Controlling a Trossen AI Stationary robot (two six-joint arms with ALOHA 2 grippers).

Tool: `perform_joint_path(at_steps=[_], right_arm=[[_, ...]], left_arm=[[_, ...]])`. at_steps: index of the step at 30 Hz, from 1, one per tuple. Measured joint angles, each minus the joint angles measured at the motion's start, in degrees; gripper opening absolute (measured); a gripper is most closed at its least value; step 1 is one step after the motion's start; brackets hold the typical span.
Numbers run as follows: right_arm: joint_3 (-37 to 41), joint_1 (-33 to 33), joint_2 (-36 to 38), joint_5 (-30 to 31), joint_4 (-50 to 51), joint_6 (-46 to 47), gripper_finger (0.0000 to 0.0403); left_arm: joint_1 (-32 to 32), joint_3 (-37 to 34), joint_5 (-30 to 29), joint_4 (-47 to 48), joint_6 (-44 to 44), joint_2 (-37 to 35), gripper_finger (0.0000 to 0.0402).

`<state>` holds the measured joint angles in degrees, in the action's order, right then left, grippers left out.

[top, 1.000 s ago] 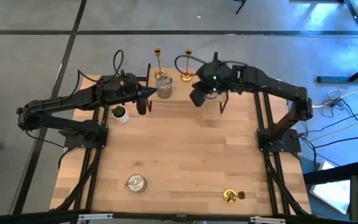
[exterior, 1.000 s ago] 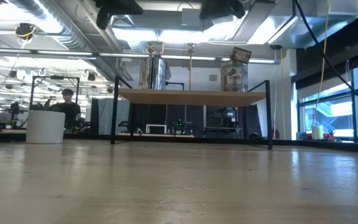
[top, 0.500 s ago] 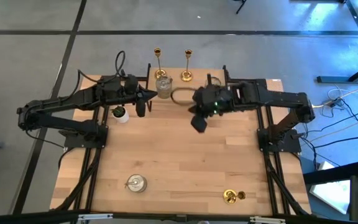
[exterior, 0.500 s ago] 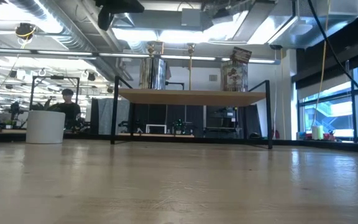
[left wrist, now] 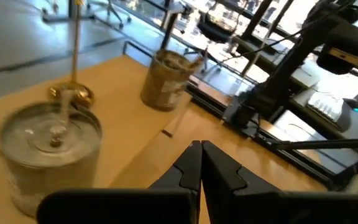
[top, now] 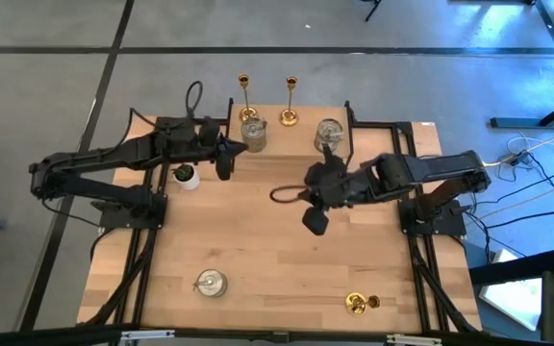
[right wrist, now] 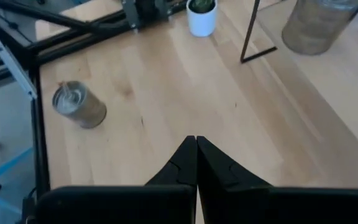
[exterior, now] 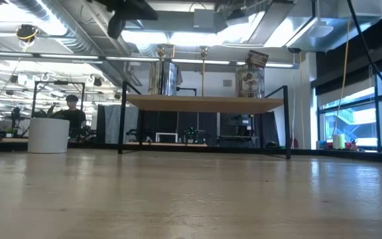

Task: Pick & Place candle stick holders
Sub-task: Put the gold candle holder on the shelf aligned with the other gold candle holders

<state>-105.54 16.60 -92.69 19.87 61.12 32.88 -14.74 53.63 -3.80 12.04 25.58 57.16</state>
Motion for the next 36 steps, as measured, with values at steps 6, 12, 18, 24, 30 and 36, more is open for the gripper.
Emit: perform_joint_path(at_steps=[6, 12, 18, 24, 30, 36], right_arm=[[0.0, 5.5, 1.9, 3.7, 5.7, 4.9, 0.0], [4.0, 12.5, 5.7, 6.2, 6.8, 10.8, 0.0], [8.4, 21.0, 8.5, 9.7, 7.6, 22.3, 0.0], [9.9, 28.2, 9.5, 14.8, 14.4, 40.9, 0.0], [10.0, 35.3, 9.5, 16.5, 29.0, 67.2, 0.0], [15.8, 42.0, 11.8, 18.0, 28.8, 81.7, 0.0]], left_arm=[[3.6, 0.0, 3.9, -4.6, 2.4, 3.0, 0.0002], [9.6, 0.0, 1.0, -11.6, 7.7, 6.9, 0.0002], [16.1, 0.0, -6.4, -18.4, 11.4, 11.1, 0.0002], [21.4, 0.0, -15.3, -23.3, 14.3, 15.4, 0.0002], [25.9, 0.0, -22.7, -35.9, 15.8, 22.2, 0.0002], [28.4, 0.0, -23.2, -45.8, 18.8, 28.7, 0.0002]])
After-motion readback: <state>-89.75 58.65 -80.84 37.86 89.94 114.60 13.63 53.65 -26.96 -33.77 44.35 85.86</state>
